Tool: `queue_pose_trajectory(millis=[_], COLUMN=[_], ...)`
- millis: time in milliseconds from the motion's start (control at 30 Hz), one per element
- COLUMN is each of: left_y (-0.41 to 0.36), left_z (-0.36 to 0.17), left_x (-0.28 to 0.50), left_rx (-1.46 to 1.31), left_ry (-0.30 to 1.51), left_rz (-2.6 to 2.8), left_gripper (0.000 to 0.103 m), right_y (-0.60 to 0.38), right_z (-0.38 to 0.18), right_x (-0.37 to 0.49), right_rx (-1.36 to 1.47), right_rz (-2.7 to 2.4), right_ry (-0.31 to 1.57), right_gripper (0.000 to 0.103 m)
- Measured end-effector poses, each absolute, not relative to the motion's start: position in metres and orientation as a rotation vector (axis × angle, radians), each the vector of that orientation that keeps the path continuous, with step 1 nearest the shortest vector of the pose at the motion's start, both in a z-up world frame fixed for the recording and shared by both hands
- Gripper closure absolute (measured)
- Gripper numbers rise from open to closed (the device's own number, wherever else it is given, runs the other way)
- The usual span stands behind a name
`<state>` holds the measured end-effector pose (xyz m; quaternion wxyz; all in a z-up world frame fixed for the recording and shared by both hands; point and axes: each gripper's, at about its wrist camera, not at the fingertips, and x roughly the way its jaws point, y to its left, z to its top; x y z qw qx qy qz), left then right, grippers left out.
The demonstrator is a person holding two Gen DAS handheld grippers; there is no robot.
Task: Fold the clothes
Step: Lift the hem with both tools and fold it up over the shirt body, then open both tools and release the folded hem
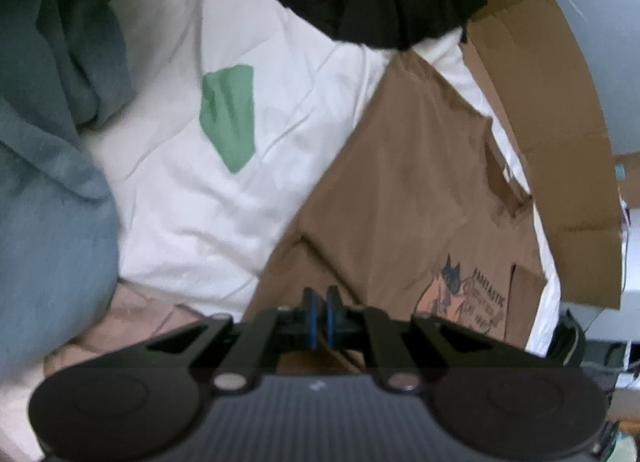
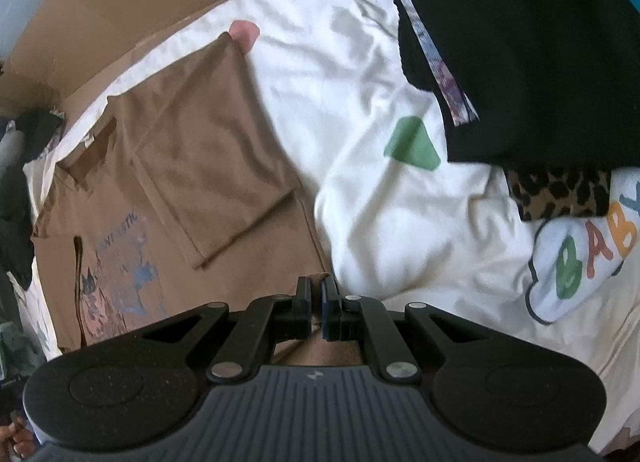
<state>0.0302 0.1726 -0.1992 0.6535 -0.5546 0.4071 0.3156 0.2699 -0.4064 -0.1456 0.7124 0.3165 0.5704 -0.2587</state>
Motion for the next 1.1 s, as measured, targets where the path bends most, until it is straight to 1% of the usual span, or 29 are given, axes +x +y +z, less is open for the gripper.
queue_pose_trajectory(millis=[100, 133, 167, 200, 233, 267, 333, 400, 467, 567, 633, 700, 733, 767, 900, 967, 1100], left_y=[0.176, 0.177, 0.178, 0.179, 0.179, 0.179, 0.179, 0.179, 0.177, 0.175, 0.171, 0.167, 0.166, 0.164, 0.159, 0.157, 0.153], left_z=[-0.2, -0.2, -0.2, -0.198, -0.195, -0.192, -0.187, -0.183, -0.178, -0.167, -0.158, -0.147, -0.141, -0.135, -0.119, -0.111, -0.097], left_x=[0.034, 0.035, 0.034, 0.033, 0.032, 0.03, 0.029, 0.027, 0.025, 0.029, 0.031, 0.033, 0.034, 0.037, 0.046, 0.052, 0.068], left_rx=[-1.256, -1.258, -1.262, -1.264, -1.261, -1.256, -1.232, -1.225, -1.201, -1.131, -1.079, -1.041, -1.02, -0.998, -0.955, -0.938, -0.884], left_ry=[0.932, 0.941, 0.941, 0.937, 0.922, 0.913, 0.922, 0.935, 0.946, 0.991, 1.02, 1.03, 1.035, 1.045, 1.074, 1.085, 1.099], left_rz=[0.734, 0.742, 0.758, 0.77, 0.772, 0.774, 0.777, 0.771, 0.761, 0.724, 0.69, 0.66, 0.647, 0.641, 0.644, 0.648, 0.654], left_gripper=[0.096, 0.091, 0.076, 0.068, 0.056, 0.051, 0.049, 0.049, 0.047, 0.045, 0.045, 0.042, 0.039, 0.037, 0.037, 0.037, 0.035], right_y=[-0.406, -0.405, -0.405, -0.406, -0.406, -0.406, -0.406, -0.407, -0.407, -0.404, -0.4, -0.396, -0.394, -0.392, -0.39, -0.391, -0.397], right_z=[-0.146, -0.146, -0.146, -0.145, -0.143, -0.139, -0.126, -0.111, -0.091, -0.057, -0.034, -0.013, -0.002, 0.008, 0.035, 0.036, 0.021], right_x=[0.279, 0.281, 0.283, 0.284, 0.283, 0.281, 0.277, 0.273, 0.268, 0.265, 0.268, 0.274, 0.278, 0.28, 0.283, 0.28, 0.276], right_rx=[0.685, 0.677, 0.675, 0.684, 0.693, 0.704, 0.706, 0.691, 0.669, 0.618, 0.573, 0.531, 0.512, 0.496, 0.465, 0.488, 0.516], right_rz=[-0.576, -0.578, -0.583, -0.591, -0.597, -0.602, -0.601, -0.602, -0.599, -0.597, -0.577, -0.553, -0.541, -0.532, -0.516, -0.496, -0.478], right_ry=[1.271, 1.266, 1.262, 1.257, 1.251, 1.24, 1.227, 1.225, 1.227, 1.236, 1.265, 1.29, 1.299, 1.302, 1.258, 1.235, 1.238], right_gripper=[0.101, 0.1, 0.098, 0.097, 0.093, 0.089, 0.086, 0.079, 0.075, 0.066, 0.065, 0.065, 0.064, 0.062, 0.061, 0.058, 0.058])
